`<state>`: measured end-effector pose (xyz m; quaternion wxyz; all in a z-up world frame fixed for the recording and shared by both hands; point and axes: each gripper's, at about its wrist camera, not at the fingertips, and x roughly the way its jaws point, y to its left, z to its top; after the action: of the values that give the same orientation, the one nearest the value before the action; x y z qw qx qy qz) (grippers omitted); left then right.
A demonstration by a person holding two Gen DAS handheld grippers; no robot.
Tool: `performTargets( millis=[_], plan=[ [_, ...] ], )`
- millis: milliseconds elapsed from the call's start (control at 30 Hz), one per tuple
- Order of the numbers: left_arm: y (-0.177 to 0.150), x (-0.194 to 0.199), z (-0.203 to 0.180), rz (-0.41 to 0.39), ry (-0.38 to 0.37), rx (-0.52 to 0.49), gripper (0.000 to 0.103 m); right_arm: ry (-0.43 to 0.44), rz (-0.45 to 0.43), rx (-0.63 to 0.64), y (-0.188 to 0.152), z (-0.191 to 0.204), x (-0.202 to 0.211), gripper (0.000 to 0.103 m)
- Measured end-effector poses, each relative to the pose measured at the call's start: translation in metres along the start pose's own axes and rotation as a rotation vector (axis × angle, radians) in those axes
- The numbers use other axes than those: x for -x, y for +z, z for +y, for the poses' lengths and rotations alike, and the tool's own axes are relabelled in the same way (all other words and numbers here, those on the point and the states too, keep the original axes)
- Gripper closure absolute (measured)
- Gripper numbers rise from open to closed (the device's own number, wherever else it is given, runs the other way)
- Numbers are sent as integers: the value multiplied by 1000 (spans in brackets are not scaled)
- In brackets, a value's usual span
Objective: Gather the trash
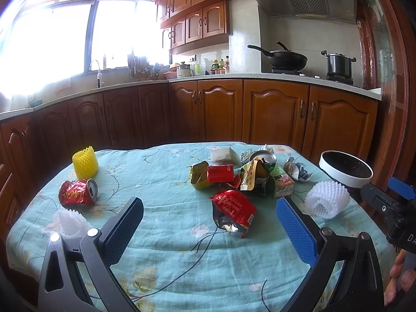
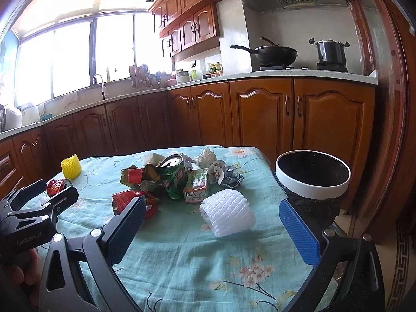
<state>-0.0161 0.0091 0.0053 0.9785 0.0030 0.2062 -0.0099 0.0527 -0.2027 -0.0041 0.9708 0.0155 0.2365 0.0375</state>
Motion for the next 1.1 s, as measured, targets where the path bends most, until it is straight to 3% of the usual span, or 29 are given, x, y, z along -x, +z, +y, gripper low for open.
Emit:
performTargets(
  millis=[1100],
  plan=[
    [3, -38, 1, 109, -38, 16, 1, -2, 75, 28, -8, -13, -31, 0]
  ],
)
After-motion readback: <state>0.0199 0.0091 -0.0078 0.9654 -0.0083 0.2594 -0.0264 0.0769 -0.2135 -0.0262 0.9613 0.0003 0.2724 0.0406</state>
